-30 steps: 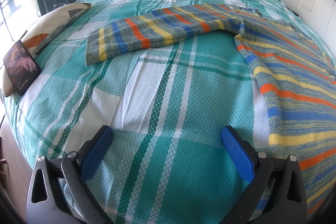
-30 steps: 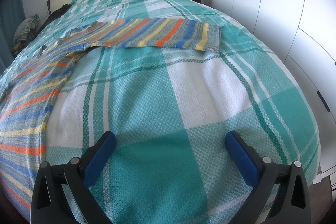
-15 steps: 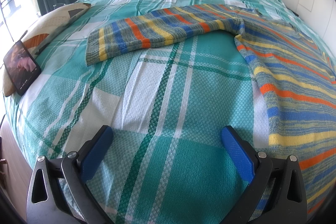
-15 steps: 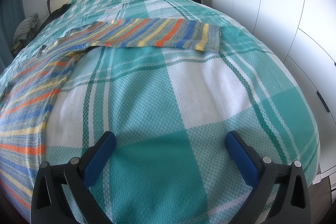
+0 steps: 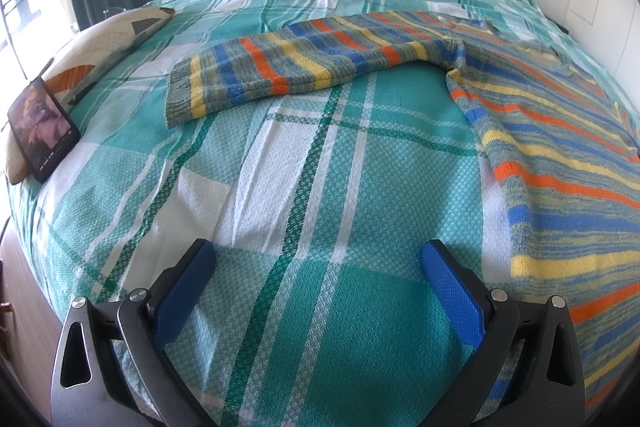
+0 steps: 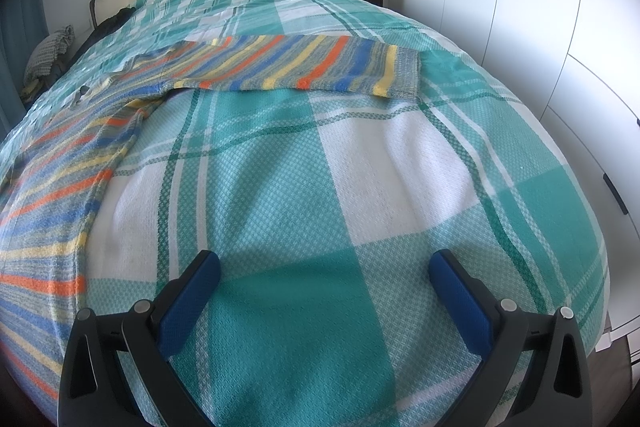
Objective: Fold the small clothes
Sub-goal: 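Move both grippers back over the striped sweater, then grasp the striped sweater's sleeve cuff with the right gripper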
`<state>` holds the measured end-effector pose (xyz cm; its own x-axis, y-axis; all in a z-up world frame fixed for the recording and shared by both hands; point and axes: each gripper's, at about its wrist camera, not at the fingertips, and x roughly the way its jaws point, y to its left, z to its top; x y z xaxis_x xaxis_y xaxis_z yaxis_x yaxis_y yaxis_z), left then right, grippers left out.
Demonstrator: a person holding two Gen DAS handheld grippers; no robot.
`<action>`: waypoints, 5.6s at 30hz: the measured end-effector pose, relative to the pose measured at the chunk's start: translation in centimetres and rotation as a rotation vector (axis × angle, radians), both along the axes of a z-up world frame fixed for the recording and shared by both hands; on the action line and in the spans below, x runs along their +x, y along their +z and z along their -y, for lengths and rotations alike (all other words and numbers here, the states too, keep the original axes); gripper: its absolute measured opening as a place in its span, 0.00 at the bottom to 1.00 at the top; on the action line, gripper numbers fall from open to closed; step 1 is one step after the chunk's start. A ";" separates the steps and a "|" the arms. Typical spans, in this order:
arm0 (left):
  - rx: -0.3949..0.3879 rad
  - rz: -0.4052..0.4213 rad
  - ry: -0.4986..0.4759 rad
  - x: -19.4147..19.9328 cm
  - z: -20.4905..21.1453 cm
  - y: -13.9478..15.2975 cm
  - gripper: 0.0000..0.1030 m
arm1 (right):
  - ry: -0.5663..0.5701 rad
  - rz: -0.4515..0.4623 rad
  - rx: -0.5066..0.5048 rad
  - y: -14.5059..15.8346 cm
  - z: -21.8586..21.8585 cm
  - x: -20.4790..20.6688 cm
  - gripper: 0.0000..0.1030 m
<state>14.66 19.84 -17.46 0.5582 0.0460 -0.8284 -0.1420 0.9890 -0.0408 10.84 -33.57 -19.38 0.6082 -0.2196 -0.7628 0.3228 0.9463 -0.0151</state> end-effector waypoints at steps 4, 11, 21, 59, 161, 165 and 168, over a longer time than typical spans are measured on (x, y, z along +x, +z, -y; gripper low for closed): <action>0.020 0.009 0.005 -0.7 0.0 1.0 1.00 | -0.030 0.050 -0.027 1.3 0.4 -1.0 1.00; 0.019 0.042 0.027 -1.8 -0.6 2.7 1.00 | -0.139 0.184 -0.086 4.6 1.9 -3.5 1.00; 0.007 0.036 0.067 -1.9 -0.8 2.9 1.00 | -0.229 0.174 -0.039 4.8 4.7 -4.3 1.00; -0.095 0.124 0.104 -5.9 -1.5 7.6 1.00 | -0.096 0.408 -0.104 16.5 -4.2 -9.5 1.00; -0.164 -0.049 0.026 2.4 3.4 4.6 0.99 | -0.005 -0.091 0.268 10.8 7.7 18.9 0.04; -0.197 -0.026 0.021 2.9 2.9 5.1 0.99 | 0.241 0.015 0.349 17.6 -2.4 23.2 0.04; -0.187 -0.011 0.026 3.2 2.6 5.3 0.99 | 0.400 0.034 0.401 19.3 -11.0 26.6 0.04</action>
<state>17.88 17.20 -12.19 0.5497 -0.0954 -0.8299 -0.1689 0.9602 -0.2223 37.47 -22.57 -0.11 0.6100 0.3353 -0.7179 -0.0677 0.9248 0.3744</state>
